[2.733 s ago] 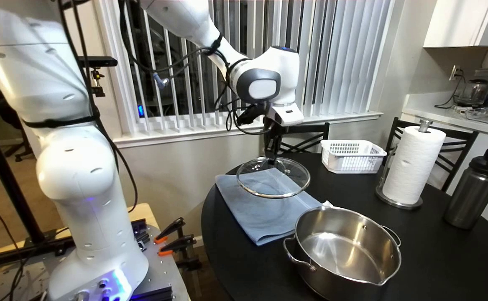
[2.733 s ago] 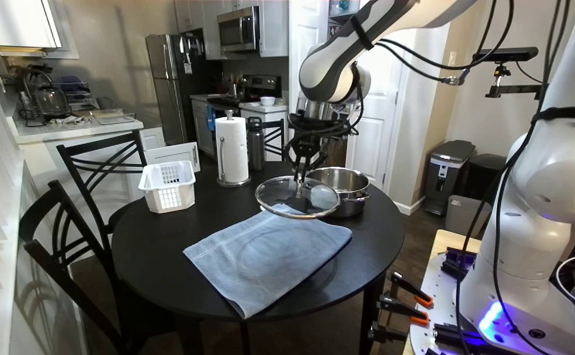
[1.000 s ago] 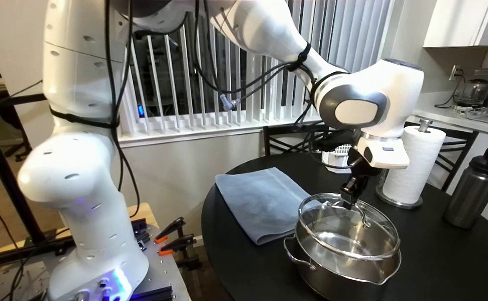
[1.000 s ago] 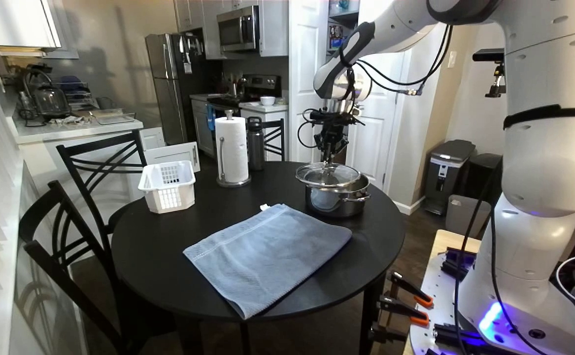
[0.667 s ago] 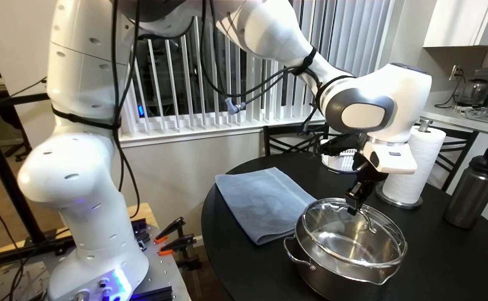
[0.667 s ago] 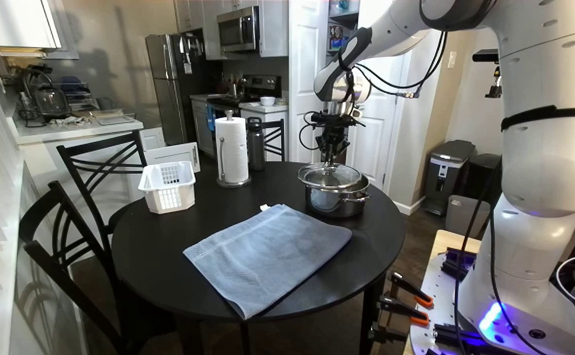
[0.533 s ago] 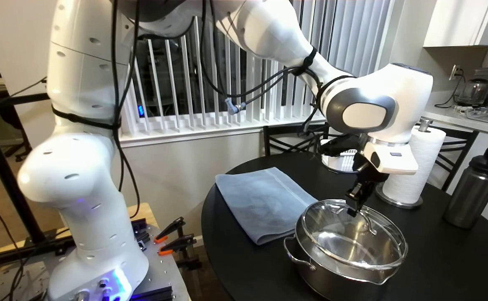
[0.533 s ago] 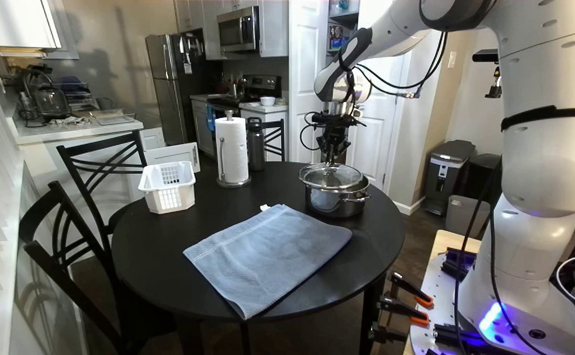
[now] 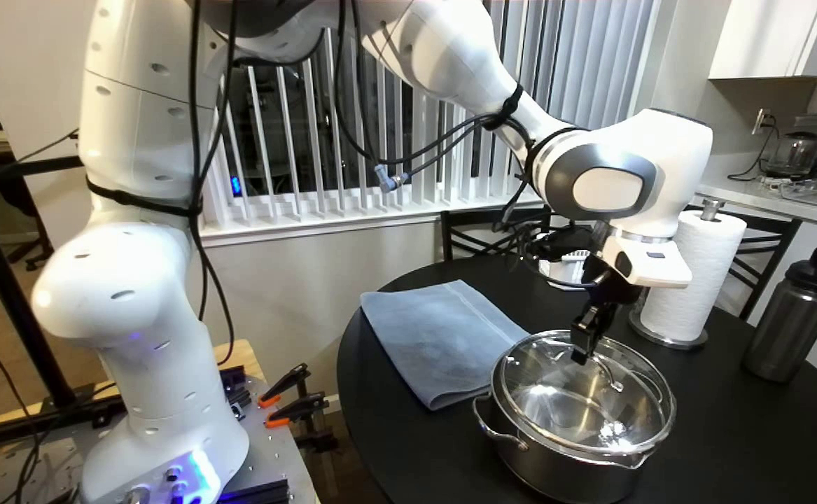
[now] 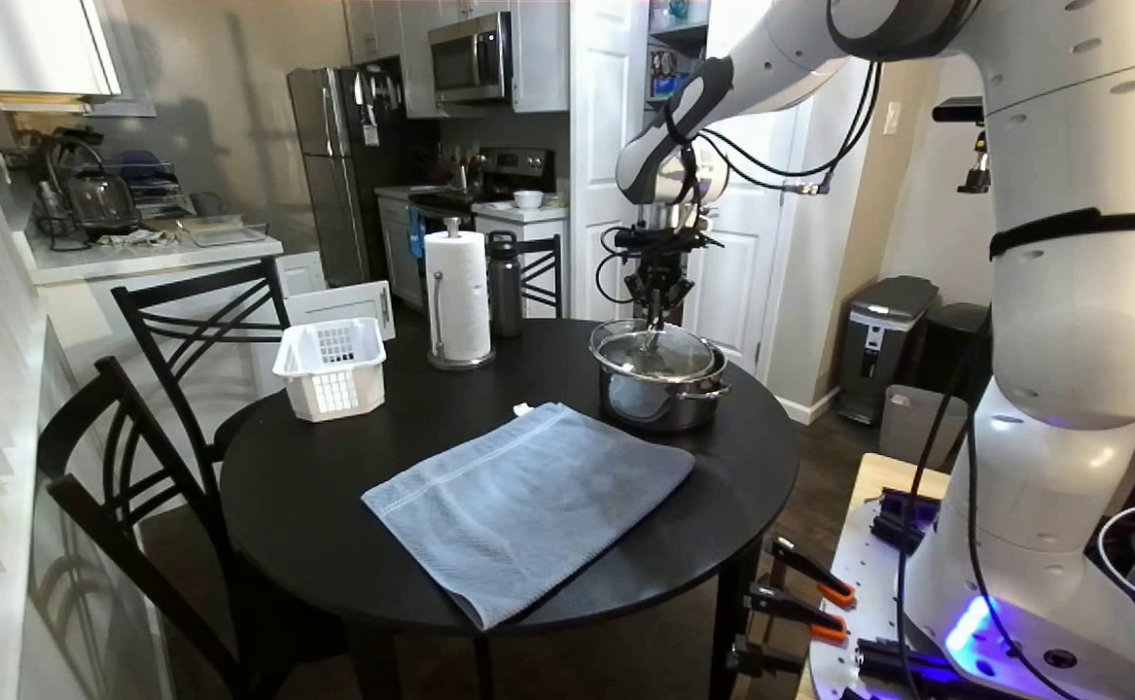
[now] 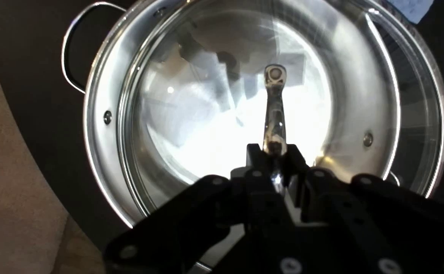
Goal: Place the lid on the pot
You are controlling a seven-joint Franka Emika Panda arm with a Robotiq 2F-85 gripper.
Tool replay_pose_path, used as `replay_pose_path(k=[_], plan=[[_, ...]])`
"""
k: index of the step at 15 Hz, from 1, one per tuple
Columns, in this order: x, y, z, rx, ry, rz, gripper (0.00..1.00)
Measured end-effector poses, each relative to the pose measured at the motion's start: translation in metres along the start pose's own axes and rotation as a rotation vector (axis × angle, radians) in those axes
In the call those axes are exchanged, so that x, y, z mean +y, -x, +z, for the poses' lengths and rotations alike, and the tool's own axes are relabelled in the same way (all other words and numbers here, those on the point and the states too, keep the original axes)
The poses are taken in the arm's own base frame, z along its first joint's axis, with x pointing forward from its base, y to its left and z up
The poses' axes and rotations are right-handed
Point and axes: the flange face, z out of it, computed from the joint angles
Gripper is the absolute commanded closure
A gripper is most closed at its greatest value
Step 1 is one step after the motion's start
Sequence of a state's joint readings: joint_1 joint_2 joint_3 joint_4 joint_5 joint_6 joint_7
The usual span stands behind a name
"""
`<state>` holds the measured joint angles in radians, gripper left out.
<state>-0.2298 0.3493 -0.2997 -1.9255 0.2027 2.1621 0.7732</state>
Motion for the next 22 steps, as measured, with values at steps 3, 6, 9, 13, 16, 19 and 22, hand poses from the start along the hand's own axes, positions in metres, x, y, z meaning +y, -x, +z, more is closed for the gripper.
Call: replay_pose_path(k=[3, 6, 9, 13, 16, 19, 22], plan=[[-0.003, 0.007, 0.001, -0.014, 0.013, -0.012, 0.95], [0.002, 0.013, 0.002, -0.056, 0.051, -0.013, 0.95], [0.007, 0.015, -0.001, -0.084, 0.079, -0.014, 0.95], [0.009, 0.017, 0.0, -0.092, 0.095, -0.016, 0.95], [0.01, 0.016, 0.001, -0.085, 0.104, 0.005, 0.95], [0.011, 0.014, 0.006, -0.076, 0.123, 0.032, 0.5], [0.011, 0.014, 0.006, -0.066, 0.134, 0.042, 0.32]])
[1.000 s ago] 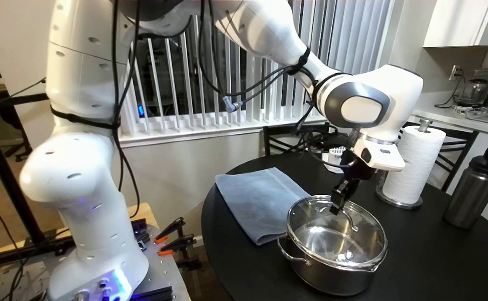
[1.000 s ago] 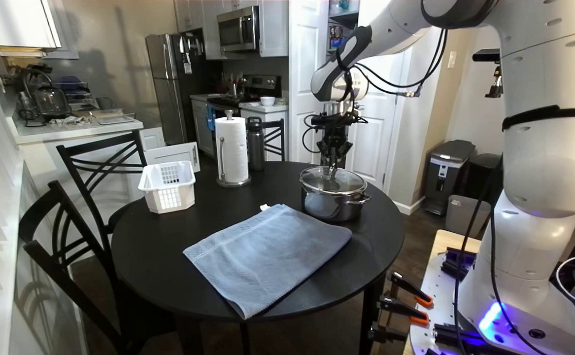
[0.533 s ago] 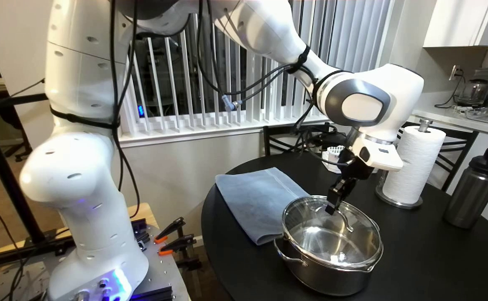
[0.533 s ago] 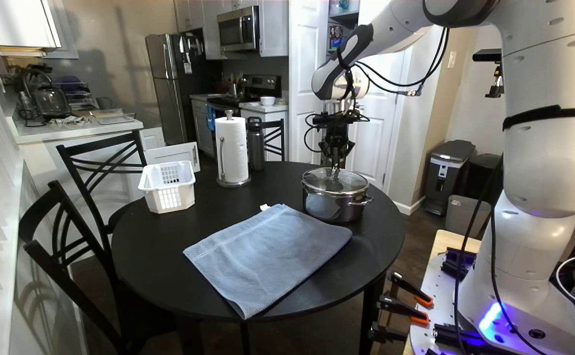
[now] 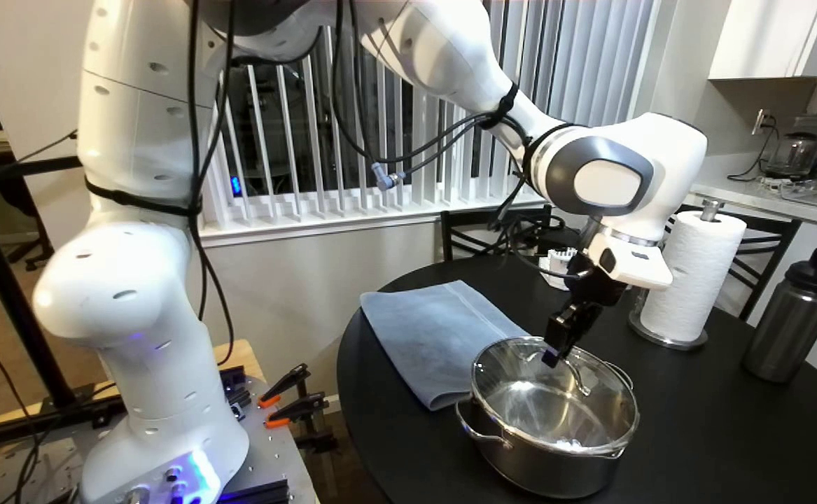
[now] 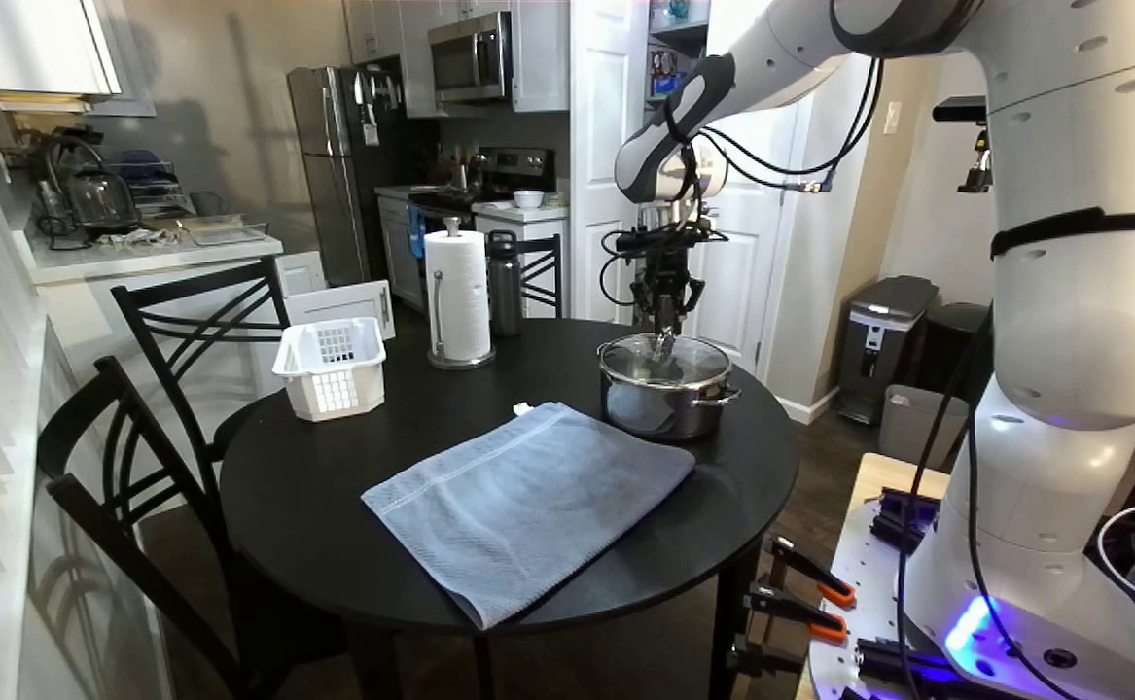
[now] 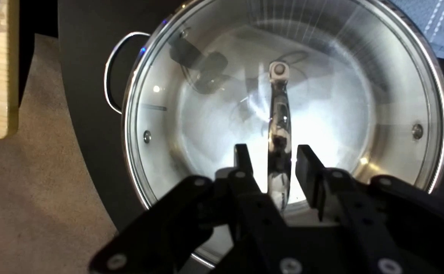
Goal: Place the lid on the pot
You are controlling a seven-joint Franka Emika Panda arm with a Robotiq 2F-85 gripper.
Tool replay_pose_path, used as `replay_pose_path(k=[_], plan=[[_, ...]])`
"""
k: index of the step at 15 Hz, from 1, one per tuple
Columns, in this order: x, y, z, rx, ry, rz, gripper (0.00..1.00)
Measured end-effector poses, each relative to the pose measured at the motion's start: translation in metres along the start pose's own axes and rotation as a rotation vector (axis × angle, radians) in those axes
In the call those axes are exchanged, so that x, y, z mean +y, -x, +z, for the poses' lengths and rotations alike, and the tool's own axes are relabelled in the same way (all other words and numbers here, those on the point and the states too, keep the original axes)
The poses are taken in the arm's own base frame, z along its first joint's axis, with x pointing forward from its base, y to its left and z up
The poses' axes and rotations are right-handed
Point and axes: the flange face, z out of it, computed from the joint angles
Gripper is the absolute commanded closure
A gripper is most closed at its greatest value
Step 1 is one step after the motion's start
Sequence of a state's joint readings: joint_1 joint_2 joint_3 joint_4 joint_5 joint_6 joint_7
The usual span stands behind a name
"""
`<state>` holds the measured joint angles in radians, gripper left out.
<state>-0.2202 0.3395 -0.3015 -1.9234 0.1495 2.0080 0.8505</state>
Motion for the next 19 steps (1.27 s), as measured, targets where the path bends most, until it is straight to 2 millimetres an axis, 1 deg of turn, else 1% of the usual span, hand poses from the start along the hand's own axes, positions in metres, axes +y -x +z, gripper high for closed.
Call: replay_pose_path(k=[4, 5, 7, 13, 19], plan=[[0.0, 0.0, 0.0, 0.008, 0.006, -0.005, 0.06], [0.0, 0.001, 0.0, 0.009, 0.007, -0.006, 0.02], [-0.001, 0.002, -0.002, 0.01, 0.005, -0.008, 0.0], [-0.002, 0.007, -0.013, 0.023, -0.009, -0.021, 0.0], [-0.002, 0.007, -0.012, 0.022, -0.007, -0.021, 0.0]])
